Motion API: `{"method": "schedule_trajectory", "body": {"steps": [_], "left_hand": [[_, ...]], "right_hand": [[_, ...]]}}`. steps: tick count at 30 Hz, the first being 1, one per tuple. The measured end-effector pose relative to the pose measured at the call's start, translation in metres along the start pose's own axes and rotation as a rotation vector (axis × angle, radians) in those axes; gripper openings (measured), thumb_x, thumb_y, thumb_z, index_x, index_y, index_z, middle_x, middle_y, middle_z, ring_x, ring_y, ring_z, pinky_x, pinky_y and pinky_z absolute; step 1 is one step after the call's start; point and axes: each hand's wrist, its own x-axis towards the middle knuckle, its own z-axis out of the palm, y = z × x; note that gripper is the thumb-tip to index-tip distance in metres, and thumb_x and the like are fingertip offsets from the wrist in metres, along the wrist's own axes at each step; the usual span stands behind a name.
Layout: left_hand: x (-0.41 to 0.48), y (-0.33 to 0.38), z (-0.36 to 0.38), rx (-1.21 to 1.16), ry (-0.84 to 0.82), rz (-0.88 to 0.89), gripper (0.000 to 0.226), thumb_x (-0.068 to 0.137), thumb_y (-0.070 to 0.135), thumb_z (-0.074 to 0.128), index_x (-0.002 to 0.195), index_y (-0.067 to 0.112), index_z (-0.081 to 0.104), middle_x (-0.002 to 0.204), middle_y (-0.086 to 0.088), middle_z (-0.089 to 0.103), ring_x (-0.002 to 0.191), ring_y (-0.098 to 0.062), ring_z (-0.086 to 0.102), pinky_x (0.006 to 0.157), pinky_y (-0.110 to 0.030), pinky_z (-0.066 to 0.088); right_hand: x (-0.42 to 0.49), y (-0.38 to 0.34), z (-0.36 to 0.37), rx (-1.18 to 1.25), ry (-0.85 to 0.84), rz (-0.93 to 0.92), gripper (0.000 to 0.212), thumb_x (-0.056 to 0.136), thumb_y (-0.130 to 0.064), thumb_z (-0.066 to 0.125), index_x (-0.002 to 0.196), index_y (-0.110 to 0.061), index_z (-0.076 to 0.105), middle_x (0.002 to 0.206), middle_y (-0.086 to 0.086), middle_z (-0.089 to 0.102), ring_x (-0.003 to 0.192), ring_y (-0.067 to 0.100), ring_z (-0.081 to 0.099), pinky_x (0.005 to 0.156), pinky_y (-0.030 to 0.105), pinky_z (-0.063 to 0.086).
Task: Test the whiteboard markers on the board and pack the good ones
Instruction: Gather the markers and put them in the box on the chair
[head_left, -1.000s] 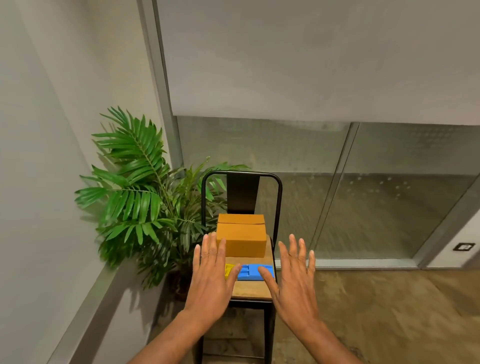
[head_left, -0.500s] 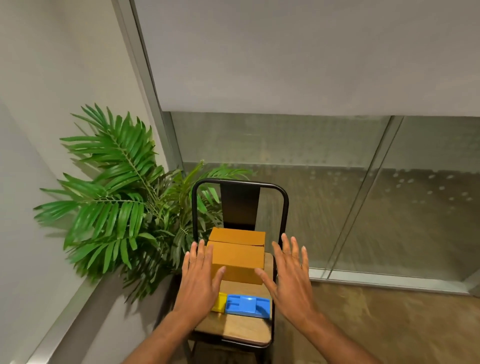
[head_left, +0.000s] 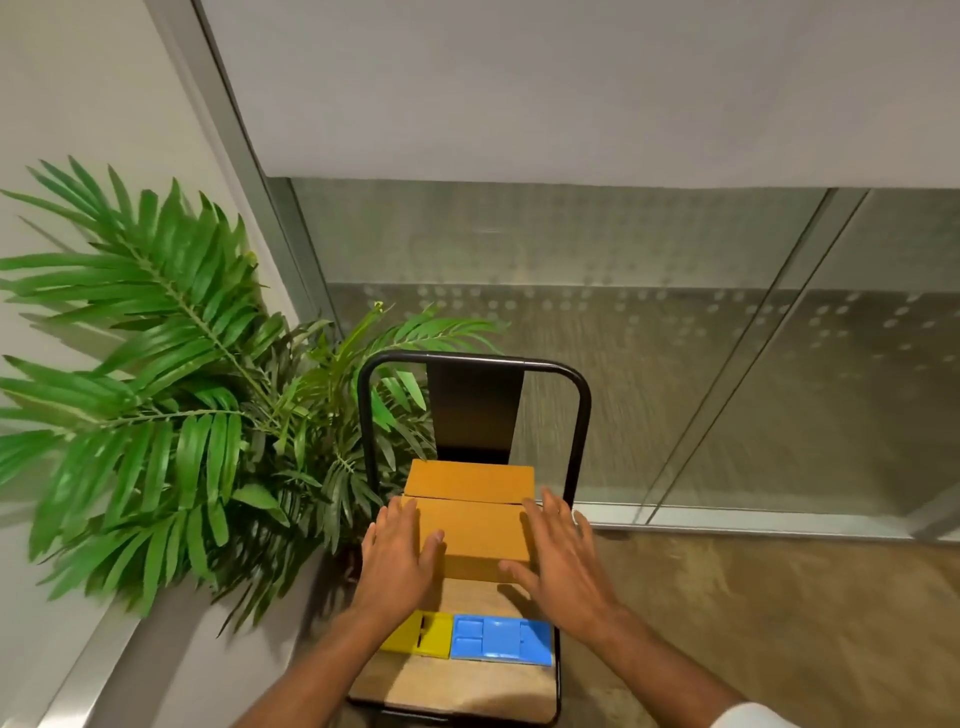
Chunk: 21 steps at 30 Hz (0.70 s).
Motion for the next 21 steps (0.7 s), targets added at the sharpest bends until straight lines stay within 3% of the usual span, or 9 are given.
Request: {"method": "schedule_trajectory", "body": {"steps": [8,11,14,18,21], "left_hand": [[0.036,-0.012,0.003,-0.317,-0.053,-0.139,0.060,0.103,0.048,0.050,0.155,0.023,0.035,0.162,-0.004,0.037,0.149,-0.024,0.035,0.119,-0.049,0.033],[0.042,-0.009,0.005,-0.453,0.000,-0.194,0.053,0.105,0.038,0.052,0.153,0.018,0.042,0.156,-0.003,0.046,0.143,-0.023,0.042,0.115,-0.039,0.036],[0.047,-0.009,0.003,-0.538,0.090,-0.246,0.046,0.104,0.033,0.054,0.147,0.015,0.050,0.142,-0.007,0.059,0.134,-0.027,0.053,0.106,-0.038,0.043],[0.052,-0.007,-0.005,-0.639,0.225,-0.339,0.040,0.105,0.031,0.053,0.140,0.013,0.057,0.128,-0.009,0.066,0.116,-0.024,0.061,0.094,-0.032,0.045],[0.051,-0.004,-0.015,-0.652,0.315,-0.325,0.031,0.106,0.030,0.050,0.129,0.017,0.064,0.115,-0.001,0.068,0.106,-0.019,0.062,0.086,-0.031,0.044]], "right_hand": [[0.037,-0.005,0.027,-0.033,-0.109,0.080,0.093,0.087,-0.056,0.057,0.157,-0.027,0.003,0.167,0.007,-0.007,0.153,0.027,0.003,0.120,0.041,-0.003],[0.042,-0.005,0.030,-0.028,-0.137,0.103,0.088,0.090,-0.047,0.057,0.157,-0.027,0.003,0.167,0.007,-0.009,0.152,0.029,0.000,0.120,0.043,-0.005],[0.045,-0.004,0.032,-0.046,-0.119,0.088,0.084,0.094,-0.048,0.055,0.157,-0.027,0.003,0.167,0.006,-0.009,0.152,0.031,0.000,0.118,0.043,-0.009],[0.043,-0.001,0.036,-0.023,-0.063,0.038,0.081,0.097,-0.051,0.050,0.157,-0.029,0.001,0.166,0.001,-0.012,0.150,0.029,0.004,0.120,0.047,-0.002],[0.035,0.003,0.040,0.007,0.103,-0.067,0.076,0.096,-0.047,0.057,0.157,-0.021,0.019,0.165,0.007,0.014,0.146,0.026,0.025,0.116,0.049,0.011]]}}
